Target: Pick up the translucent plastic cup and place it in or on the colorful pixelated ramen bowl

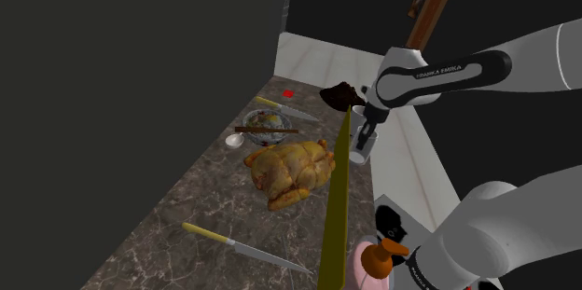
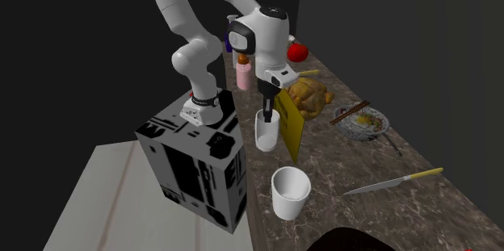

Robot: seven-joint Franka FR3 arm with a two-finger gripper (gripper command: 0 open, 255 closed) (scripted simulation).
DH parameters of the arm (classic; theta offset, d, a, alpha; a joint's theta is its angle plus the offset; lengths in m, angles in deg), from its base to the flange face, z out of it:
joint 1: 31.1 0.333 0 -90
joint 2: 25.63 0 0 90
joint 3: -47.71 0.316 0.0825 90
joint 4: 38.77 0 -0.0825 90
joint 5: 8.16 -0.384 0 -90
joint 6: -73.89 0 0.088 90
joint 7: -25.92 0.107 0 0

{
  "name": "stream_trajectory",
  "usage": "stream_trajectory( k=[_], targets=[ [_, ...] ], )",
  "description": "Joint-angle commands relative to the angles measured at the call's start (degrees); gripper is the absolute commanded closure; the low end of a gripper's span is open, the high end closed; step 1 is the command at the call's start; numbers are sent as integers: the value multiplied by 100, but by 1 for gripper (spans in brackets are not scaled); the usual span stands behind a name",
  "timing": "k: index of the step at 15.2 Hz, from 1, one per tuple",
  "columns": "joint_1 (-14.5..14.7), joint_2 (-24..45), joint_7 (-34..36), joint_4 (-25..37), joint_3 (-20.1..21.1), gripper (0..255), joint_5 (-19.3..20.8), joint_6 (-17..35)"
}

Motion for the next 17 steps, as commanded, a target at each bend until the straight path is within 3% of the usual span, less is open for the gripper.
stream_trajectory(
  k=[1,17],
  targets=[
    [-9,-95,2,85,19,255,4,-178],
    [-2,-589,44,982,205,255,-56,-1567]
  ],
)
